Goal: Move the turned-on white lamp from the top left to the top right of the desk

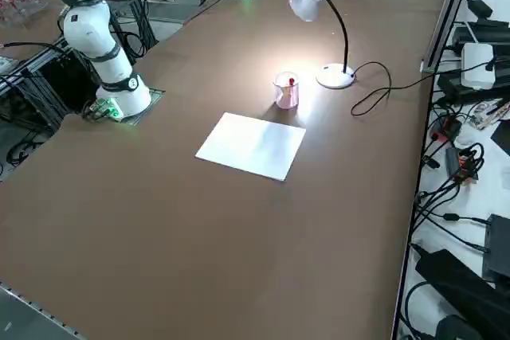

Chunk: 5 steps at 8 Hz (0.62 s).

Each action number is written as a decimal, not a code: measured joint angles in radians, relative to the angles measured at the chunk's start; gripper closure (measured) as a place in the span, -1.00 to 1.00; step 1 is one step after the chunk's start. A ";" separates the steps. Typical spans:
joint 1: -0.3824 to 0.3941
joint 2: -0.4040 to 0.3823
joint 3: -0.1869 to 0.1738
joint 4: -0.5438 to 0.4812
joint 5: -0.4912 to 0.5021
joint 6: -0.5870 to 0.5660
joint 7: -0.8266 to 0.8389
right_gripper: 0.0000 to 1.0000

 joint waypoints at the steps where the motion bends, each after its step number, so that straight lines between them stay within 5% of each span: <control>1: 0.000 0.014 -0.002 0.000 -0.018 0.023 0.002 -0.91; 5: -0.002 0.065 -0.014 0.001 -0.072 0.091 0.007 -0.91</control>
